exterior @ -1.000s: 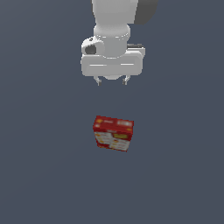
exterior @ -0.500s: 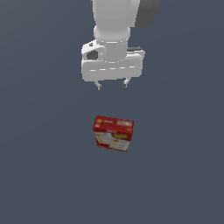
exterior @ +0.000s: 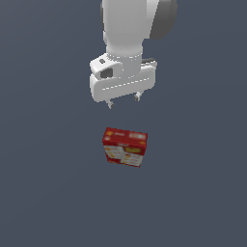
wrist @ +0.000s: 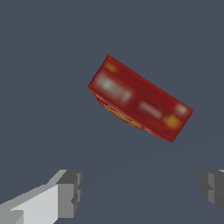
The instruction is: Pick up the object and move it to a goal position.
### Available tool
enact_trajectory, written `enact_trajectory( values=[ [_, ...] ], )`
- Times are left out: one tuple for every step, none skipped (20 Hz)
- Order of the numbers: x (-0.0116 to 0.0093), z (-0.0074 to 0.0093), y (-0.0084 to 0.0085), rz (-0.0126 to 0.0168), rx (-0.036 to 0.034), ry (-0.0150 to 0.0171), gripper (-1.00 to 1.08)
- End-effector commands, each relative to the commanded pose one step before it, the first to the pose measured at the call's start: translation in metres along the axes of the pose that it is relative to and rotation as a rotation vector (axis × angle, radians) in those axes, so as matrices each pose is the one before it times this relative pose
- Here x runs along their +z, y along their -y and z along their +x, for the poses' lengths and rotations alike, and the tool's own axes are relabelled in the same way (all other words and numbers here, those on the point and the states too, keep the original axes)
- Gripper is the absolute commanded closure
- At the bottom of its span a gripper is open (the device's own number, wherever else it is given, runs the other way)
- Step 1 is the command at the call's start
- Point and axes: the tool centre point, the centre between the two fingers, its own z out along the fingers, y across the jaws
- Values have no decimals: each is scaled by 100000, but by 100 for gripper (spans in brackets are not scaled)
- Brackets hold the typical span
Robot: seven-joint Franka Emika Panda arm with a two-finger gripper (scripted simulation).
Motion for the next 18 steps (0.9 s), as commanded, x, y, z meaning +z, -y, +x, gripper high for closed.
enact_trajectory(
  values=[
    [441, 497, -176, -40, -6769, 290, -92],
    [178, 190, -81, -2, -2652, 112, -92],
    [180, 187, -85, 4, -2652, 111, -92],
    [181, 184, -90, 9, -2651, 108, -92],
    [183, 181, -94, 15, -2650, 106, -92],
    [185, 178, -98, 21, -2650, 104, -92],
    [186, 174, -102, 26, -2648, 101, -92],
    [188, 171, -106, 32, -2648, 98, -92],
    [189, 167, -110, 37, -2647, 95, -92],
    [191, 163, -114, 42, -2647, 91, -92],
    [193, 160, -117, 46, -2646, 88, -92],
    [194, 156, -121, 51, -2645, 84, -92],
    [196, 152, -124, 56, -2644, 80, -92],
    [197, 148, -127, 60, -2644, 76, -92],
    [199, 144, -131, 64, -2642, 71, -92],
    [201, 139, -134, 68, -2640, 67, -92],
    [202, 135, -137, 72, -2640, 62, -92],
    [204, 130, -140, 75, -2639, 58, -92]
  ],
)
